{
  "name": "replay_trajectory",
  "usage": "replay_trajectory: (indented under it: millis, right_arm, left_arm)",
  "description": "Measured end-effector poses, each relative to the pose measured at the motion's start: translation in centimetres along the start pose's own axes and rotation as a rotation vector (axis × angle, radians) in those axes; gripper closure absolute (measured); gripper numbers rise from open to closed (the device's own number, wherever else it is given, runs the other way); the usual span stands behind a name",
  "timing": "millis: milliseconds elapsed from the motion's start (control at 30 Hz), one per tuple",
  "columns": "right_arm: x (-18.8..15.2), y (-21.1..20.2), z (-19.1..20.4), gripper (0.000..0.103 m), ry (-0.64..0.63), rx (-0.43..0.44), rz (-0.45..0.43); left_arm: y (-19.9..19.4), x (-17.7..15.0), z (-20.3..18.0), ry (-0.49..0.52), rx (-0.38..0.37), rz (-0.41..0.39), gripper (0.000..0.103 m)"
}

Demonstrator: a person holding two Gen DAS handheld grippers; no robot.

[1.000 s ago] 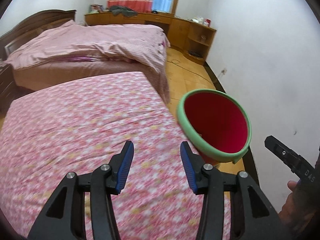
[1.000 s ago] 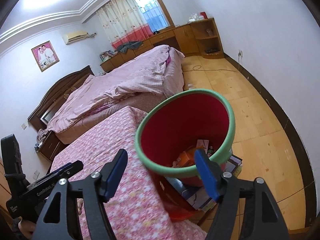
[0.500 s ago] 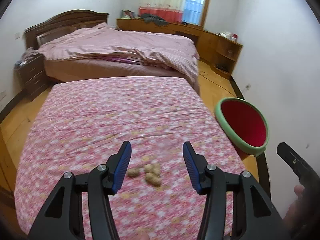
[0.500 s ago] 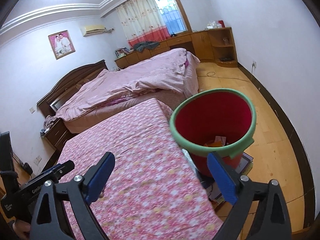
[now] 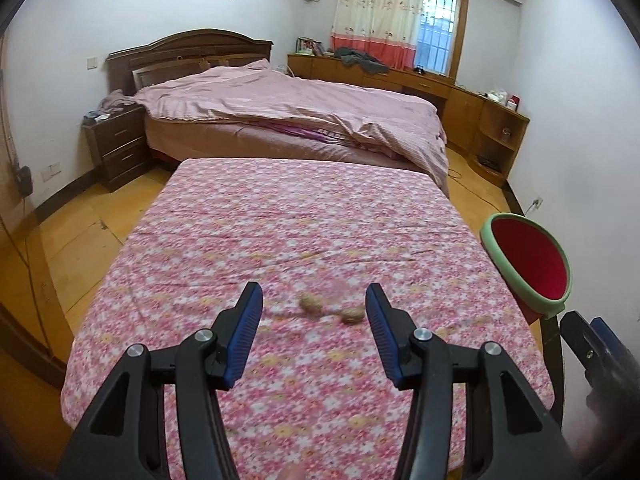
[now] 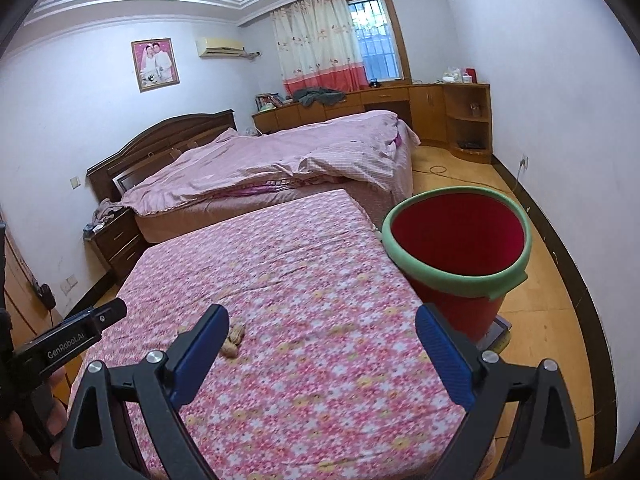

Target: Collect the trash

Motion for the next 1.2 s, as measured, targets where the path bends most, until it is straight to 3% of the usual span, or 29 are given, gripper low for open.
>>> replay_trajectory:
  millis: [300, 1200]
  right_arm:
    - [-0.6, -0.9, 0.3, 0.007, 0.003, 0.001, -0.017]
    - [-0.7, -1.2, 0.3, 0.007, 0.002, 0.0, -0.016]
  left_arm:
    - [-1.2, -1.4, 0.9, -0.006, 0.046, -0.017, 0.049]
    - [-2.1, -1.1, 0.8, -0.003, 0.064, -0.056, 0.049]
Point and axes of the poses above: each gripper's, at about its wrist camera, not at the fingertips, and y roughly the way its jaws point, z to its left, x to its top, the point moved 7 cm from there along y, roughly the way its jaws point, and after that the axes turned 9 degrees about y, right-handed, at the moved point
